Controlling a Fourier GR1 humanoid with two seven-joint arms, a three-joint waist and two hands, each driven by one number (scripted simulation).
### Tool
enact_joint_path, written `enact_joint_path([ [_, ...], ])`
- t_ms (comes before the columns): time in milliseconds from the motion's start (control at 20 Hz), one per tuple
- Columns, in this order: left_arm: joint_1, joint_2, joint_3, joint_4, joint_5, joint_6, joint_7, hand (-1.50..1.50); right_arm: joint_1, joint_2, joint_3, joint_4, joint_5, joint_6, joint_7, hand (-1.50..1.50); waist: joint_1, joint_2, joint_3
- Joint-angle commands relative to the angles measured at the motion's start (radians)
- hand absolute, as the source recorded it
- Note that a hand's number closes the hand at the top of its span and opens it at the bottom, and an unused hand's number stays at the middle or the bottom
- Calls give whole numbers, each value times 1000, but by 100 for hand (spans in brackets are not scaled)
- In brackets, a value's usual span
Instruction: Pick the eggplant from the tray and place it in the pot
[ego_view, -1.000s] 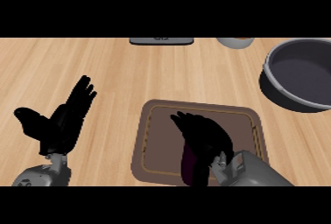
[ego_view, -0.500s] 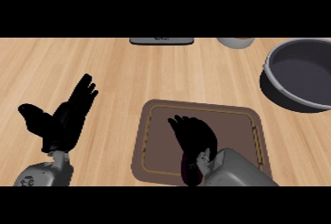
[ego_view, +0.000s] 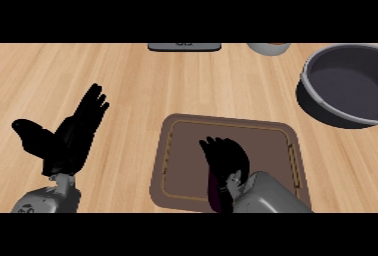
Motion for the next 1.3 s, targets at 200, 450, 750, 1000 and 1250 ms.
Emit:
enact_joint_path([
  [200,12,-43,-28,-23,-44,12,4,0,-15,59,-77,66,38,27,-140,150,2,1,0],
  [450,49,-10,31,-14,-13,-53,-43,0,30,110,-31,46,177,-28,-157,150,2,0,0],
  [750,30,-39,41,23,-20,-6,-35,0,116,-270,-315,-59,115,-107,-358,150,-51,-2,3],
  [1000,64,-13,68,-2,-24,-2,-37,0,183,-526,-632,46,15,-178,-528,150,-104,-3,9],
  [1250,34,-22,42,0,-22,-21,-37,0,263,-721,-813,265,24,-312,-827,150,-39,8,6],
])
